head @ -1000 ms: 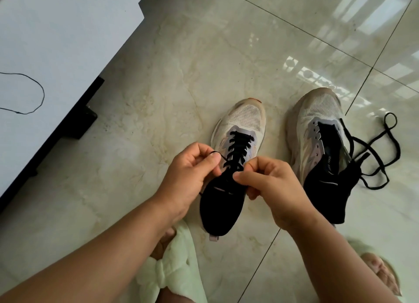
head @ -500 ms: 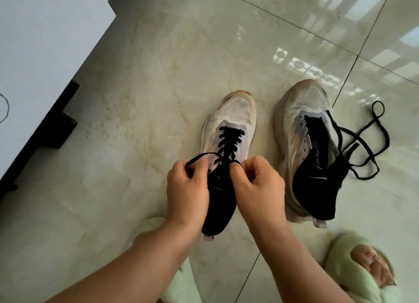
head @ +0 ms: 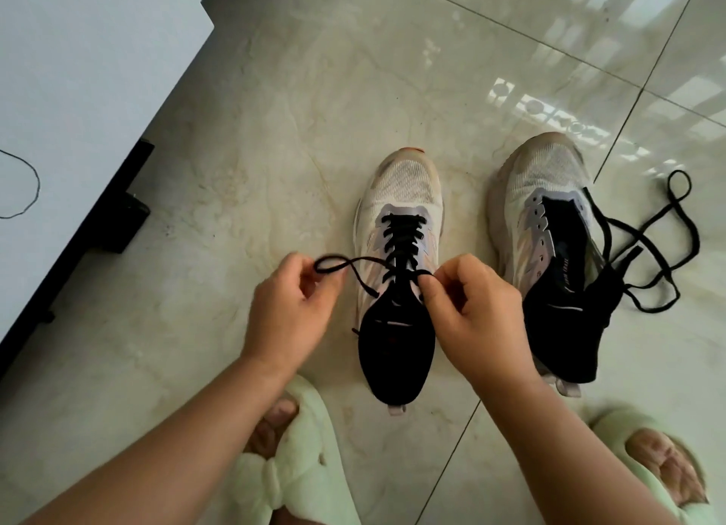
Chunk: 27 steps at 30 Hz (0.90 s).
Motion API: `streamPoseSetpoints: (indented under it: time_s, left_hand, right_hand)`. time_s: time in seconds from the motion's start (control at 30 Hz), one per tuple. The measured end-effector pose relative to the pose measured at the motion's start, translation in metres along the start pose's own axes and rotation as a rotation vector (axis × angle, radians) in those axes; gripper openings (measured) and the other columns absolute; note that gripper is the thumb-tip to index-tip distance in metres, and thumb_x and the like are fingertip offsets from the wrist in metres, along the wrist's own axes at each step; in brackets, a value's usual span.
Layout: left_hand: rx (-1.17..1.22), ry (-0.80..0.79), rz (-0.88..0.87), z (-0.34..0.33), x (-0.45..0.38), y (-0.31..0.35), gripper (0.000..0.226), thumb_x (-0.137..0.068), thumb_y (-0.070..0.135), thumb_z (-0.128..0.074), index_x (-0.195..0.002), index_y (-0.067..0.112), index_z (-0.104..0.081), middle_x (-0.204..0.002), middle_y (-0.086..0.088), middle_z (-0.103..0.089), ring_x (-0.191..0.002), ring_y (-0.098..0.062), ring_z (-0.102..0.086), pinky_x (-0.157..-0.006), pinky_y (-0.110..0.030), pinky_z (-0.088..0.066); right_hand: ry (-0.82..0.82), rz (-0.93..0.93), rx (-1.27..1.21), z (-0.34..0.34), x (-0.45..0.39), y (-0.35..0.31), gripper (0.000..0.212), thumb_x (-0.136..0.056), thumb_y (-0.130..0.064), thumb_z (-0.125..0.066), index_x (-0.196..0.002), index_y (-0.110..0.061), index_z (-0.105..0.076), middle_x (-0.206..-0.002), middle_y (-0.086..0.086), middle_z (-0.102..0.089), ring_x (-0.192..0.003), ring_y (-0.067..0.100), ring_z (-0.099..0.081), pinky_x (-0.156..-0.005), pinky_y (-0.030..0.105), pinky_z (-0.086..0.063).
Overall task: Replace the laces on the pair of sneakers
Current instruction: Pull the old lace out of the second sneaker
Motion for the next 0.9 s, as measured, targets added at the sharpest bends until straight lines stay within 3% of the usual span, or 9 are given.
streamPoseSetpoints:
  time_s: [0.1,0.27,0.4,0.47,0.53,0.63,0.8,0.9]
  left_hand:
    - [0.275,-0.131,0.205,-0.022,0.018,0.008,0.041,-0.075,0.055,-0.059,-0.070,0.014,-0.058,-0.056,0.010,-0.053,-0.050,-0.001,-0.046,-0.050,-0.012,-0.038]
    - [0.547,-0.101,0.205,-0.022,0.032,0.028,0.021,-0.078,0.040,-0.066,-0.072,0.020,-0.068,-0.057,0.010,-0.061,-0.055,-0.002,-0.056,-0.055,-0.013,-0.047]
    - [0.481,-0.085,0.159,-0.020,0.027,0.025,0.006,-0.078,0.025,-0.071,-0.075,0.019,-0.071,-0.068,0.002,-0.069,-0.065,-0.015,-0.063,-0.066,-0.024,-0.053]
    - [0.410,-0.029,0.156,-0.016,0.017,0.015,0.009,-0.080,0.022,-0.070,-0.071,0.019,-0.069,-0.060,0.009,-0.065,-0.055,-0.005,-0.055,-0.060,-0.014,-0.048]
    - [0.225,0.056,0.087,-0.004,0.003,0.007,0.013,-0.083,0.018,-0.068,-0.071,0.021,-0.065,-0.062,0.011,-0.061,-0.054,0.003,-0.051,-0.055,-0.007,-0.040]
    - [-0.065,0.088,0.018,0.006,-0.013,-0.004,0.006,-0.086,0.016,-0.065,-0.082,0.011,-0.066,-0.081,-0.001,-0.064,-0.068,-0.007,-0.054,-0.064,-0.014,-0.039]
    - [0.079,0.010,0.098,-0.003,0.003,0.004,0.023,-0.082,0.044,-0.062,-0.085,0.021,-0.062,-0.076,0.009,-0.064,-0.065,0.001,-0.057,-0.055,-0.006,-0.042]
    - [0.230,-0.053,0.193,-0.015,0.027,0.014,0.035,-0.072,0.057,-0.062,-0.078,0.023,-0.064,-0.067,0.009,-0.064,-0.057,0.002,-0.058,-0.052,-0.009,-0.044]
  right_hand:
    - [0.037,-0.147,-0.201,-0.001,0.005,0.008,0.023,-0.082,-0.024,-0.065,-0.064,-0.018,-0.052,-0.054,-0.010,-0.049,-0.051,0.004,-0.045,-0.047,0.014,-0.035]
    - [0.005,-0.040,-0.187,-0.004,0.019,-0.004,0.022,-0.072,-0.025,-0.073,-0.078,-0.022,-0.053,-0.072,-0.007,-0.052,-0.065,0.008,-0.049,-0.057,0.012,-0.039]
    - [0.026,-0.019,-0.098,-0.007,0.018,-0.005,0.025,-0.071,-0.010,-0.073,-0.078,-0.019,-0.052,-0.072,-0.009,-0.049,-0.069,0.007,-0.048,-0.057,0.010,-0.038]
    - [0.031,-0.043,-0.099,-0.007,0.017,-0.002,0.022,-0.072,-0.009,-0.072,-0.076,-0.019,-0.053,-0.071,-0.008,-0.051,-0.068,0.008,-0.049,-0.056,0.014,-0.041]
    - [0.028,-0.062,-0.116,-0.008,0.018,0.000,0.021,-0.073,-0.009,-0.071,-0.076,-0.020,-0.053,-0.071,-0.008,-0.052,-0.066,0.008,-0.049,-0.055,0.015,-0.043]
    - [0.035,-0.060,-0.136,-0.007,0.019,-0.001,0.021,-0.073,-0.012,-0.071,-0.075,-0.022,-0.052,-0.071,-0.007,-0.052,-0.065,0.008,-0.049,-0.055,0.015,-0.043]
    - [0.047,-0.056,-0.138,-0.009,0.020,-0.001,0.020,-0.074,-0.011,-0.071,-0.076,-0.020,-0.053,-0.070,-0.008,-0.050,-0.066,0.008,-0.048,-0.054,0.016,-0.041]
    - [0.060,-0.045,-0.139,-0.008,0.020,-0.002,0.020,-0.073,-0.009,-0.071,-0.077,-0.017,-0.053,-0.070,-0.008,-0.050,-0.065,0.008,-0.047,-0.054,0.015,-0.040]
Point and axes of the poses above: each hand's wrist, its own x-axis away from the middle knuckle, its own z-axis out of the back of the hand, y = z × x, the point moved 6 cm from there along -x, towards the middle knuckle
